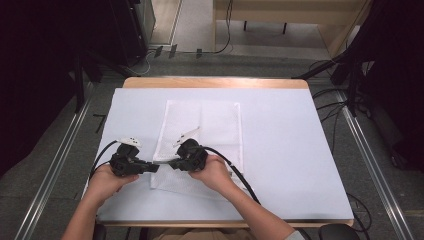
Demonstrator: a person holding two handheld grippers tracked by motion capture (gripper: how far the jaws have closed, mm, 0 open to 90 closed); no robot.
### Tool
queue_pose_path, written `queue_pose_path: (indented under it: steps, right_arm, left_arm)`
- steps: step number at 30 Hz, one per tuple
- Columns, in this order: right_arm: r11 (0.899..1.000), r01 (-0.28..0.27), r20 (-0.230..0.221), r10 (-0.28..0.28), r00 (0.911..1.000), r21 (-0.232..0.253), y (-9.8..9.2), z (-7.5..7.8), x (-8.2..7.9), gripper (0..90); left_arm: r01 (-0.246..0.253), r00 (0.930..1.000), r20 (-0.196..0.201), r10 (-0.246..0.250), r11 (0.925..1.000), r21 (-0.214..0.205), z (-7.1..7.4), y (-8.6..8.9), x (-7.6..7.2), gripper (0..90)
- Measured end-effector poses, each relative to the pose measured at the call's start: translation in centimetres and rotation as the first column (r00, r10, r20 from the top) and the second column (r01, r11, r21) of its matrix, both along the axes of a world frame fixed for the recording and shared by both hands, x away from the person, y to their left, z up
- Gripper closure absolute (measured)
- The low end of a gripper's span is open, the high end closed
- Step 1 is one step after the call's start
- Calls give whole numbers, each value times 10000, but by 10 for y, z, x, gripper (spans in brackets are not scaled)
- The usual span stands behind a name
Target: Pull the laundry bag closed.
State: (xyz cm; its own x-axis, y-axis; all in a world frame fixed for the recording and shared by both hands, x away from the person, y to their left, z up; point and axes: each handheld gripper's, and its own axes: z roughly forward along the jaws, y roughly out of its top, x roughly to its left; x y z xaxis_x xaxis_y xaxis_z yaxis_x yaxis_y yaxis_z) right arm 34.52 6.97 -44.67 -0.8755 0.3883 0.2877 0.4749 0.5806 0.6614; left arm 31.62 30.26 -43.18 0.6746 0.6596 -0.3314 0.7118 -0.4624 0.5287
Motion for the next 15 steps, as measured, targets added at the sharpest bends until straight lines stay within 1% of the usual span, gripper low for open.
queue_pose_path:
  steps: [7,10,15]
  right_arm:
    - [9999,113,-68,-114,9999,-91,-8,-2,0,883]
    - [9999,54,-97,-55,9999,-86,-12,-2,0,882]
    - [9998,22,-6,-22,10000,-190,-13,-2,-1,882]
  left_arm:
    - [20,10000,-27,-20,10000,-30,0,1,0,877]
    - [13,10000,-25,-13,10000,-33,0,0,0,876]
    - [42,10000,-70,-42,10000,-12,0,2,-1,876]
